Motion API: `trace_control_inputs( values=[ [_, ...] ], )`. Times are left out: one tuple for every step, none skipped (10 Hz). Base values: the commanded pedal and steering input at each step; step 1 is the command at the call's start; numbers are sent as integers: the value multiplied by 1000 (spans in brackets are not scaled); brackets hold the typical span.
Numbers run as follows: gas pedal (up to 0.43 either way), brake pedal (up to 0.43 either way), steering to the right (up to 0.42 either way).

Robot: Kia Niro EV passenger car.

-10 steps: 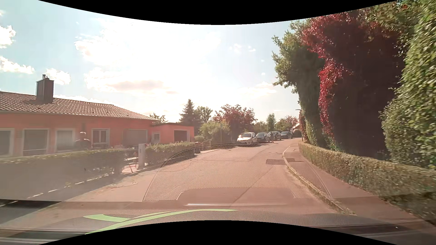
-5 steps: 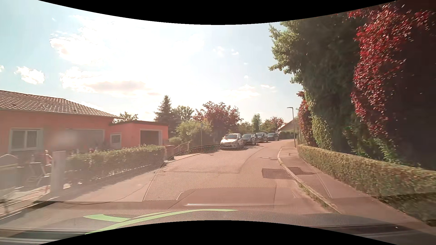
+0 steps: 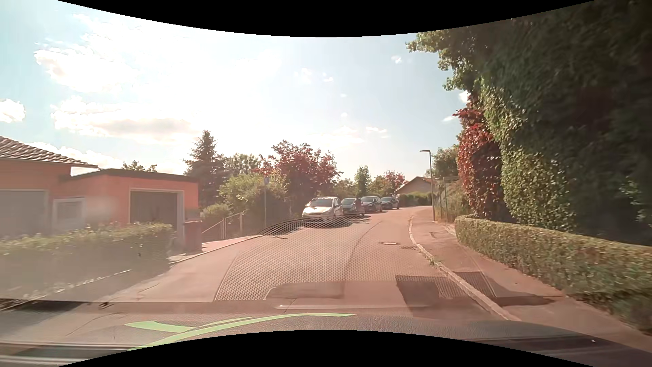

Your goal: Follow the waypoints while adhering to traffic rules and regulations

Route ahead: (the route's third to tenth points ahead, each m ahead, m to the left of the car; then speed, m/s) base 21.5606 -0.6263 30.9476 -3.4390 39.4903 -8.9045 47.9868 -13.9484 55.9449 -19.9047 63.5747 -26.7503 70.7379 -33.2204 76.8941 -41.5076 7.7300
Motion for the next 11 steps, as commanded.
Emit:
trace_control_inputs(
  values=[
    [87, 0, 87],
    [98, 0, 87],
    [98, 0, 86],
    [98, 0, 85],
    [98, 0, 82],
    [98, 0, 78],
    [110, 0, 76],
    [110, 0, 73],
    [110, 0, 66],
    [110, 0, 58],
    [110, 0, 55]
  ],
)
